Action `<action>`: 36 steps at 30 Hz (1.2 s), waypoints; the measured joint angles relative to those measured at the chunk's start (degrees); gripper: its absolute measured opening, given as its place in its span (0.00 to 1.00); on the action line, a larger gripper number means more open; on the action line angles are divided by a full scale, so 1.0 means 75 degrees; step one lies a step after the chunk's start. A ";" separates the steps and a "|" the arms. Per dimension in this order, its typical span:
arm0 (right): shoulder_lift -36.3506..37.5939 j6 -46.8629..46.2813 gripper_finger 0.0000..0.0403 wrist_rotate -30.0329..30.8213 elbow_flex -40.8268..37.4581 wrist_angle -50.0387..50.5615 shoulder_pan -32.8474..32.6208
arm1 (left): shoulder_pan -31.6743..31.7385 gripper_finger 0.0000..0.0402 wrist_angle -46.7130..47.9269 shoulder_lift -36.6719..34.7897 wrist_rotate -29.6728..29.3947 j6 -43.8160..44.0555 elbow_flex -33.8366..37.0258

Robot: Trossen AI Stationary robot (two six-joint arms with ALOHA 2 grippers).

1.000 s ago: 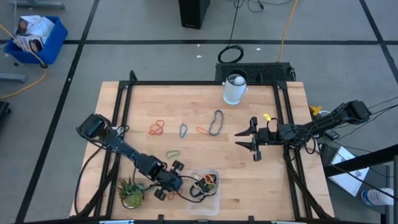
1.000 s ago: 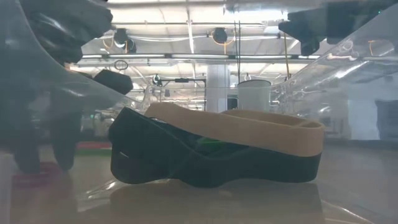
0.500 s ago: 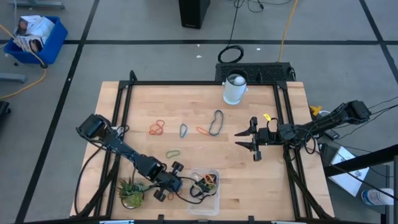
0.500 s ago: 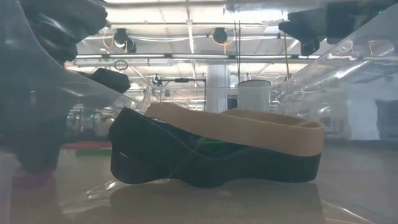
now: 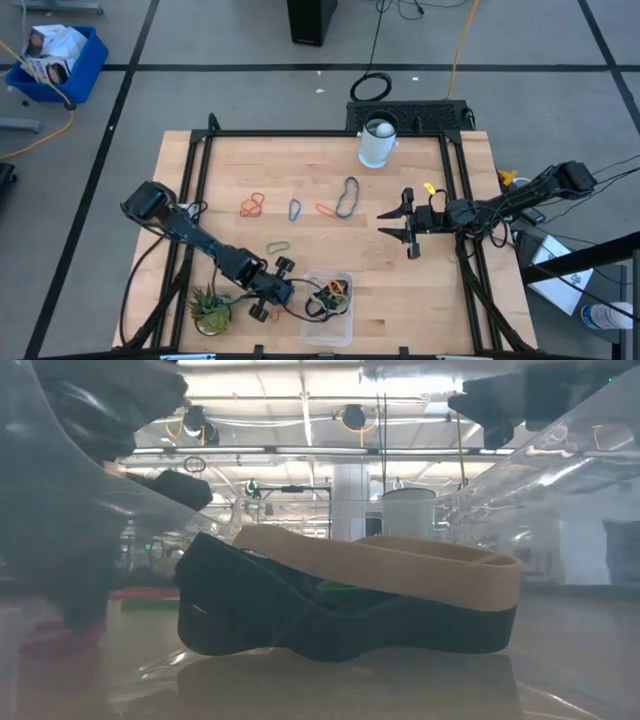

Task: Pick and place rubber bands into bin
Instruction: Put the red rubber band into the transparent bin

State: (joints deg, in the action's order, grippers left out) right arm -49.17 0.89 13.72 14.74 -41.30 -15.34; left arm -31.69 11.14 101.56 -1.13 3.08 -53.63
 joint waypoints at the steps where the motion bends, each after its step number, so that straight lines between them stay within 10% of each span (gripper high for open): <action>1: 0.0000 0.0000 0.35 0.0000 0.0000 0.0000 0.0000 | 0.0009 0.01 0.0075 -0.0208 -0.0013 0.0045 0.0001; 12: 0.0000 0.0003 0.35 0.0000 0.0000 -0.0003 0.0000 | 0.0438 0.01 0.0129 -0.2600 -0.0942 0.0561 -0.0026; 20: 0.0000 0.0061 0.35 0.0000 0.0000 -0.0006 -0.0003 | 0.0846 0.01 -0.2119 -0.4096 -0.1517 0.0622 -0.0026; 27: -0.0003 0.0207 0.35 0.0000 0.0000 -0.0067 -0.0002 | 0.1080 0.01 -0.4344 -0.4413 -0.1380 -0.0501 -0.0043; 36: -0.0003 0.0207 0.35 0.0000 0.0000 -0.0087 0.0000 | 0.1176 0.01 -0.3743 -0.4307 -0.0881 -0.0444 -0.0233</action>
State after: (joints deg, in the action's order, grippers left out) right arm -49.19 2.44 13.72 14.74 -41.95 -15.33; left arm -22.87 -16.94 69.25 -7.74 -0.26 -55.38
